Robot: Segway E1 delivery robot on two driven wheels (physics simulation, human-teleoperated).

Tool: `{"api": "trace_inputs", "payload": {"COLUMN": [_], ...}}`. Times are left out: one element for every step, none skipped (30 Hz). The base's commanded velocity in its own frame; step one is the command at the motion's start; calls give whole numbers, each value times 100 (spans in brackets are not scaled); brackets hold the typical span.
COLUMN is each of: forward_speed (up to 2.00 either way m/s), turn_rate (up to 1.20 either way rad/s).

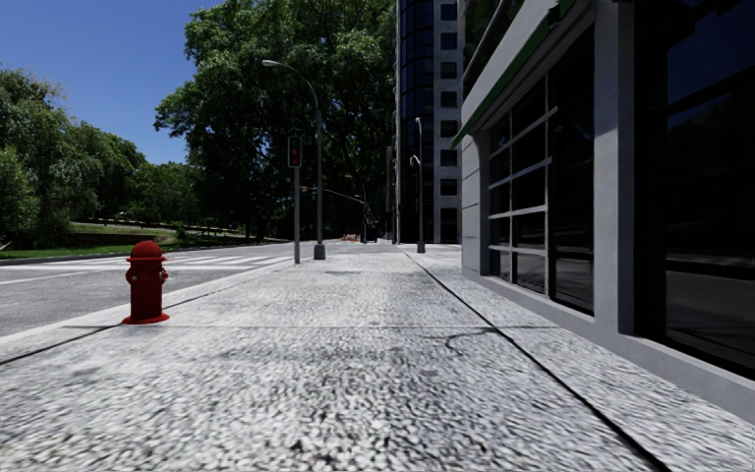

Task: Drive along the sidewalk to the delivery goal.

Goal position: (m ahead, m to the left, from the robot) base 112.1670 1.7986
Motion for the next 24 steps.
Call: {"api": "trace_inputs", "payload": {"forward_speed": [200,200,200,200,200,200,200,200,200,200,200,200,200,200,200,200,200,200,200,200,200,200,200,200], "turn_rate": [0,0,0,0,0,0,0,0,0,0,0,0,0,0,0,0,0,0,0,0,0,0,0,0]}}
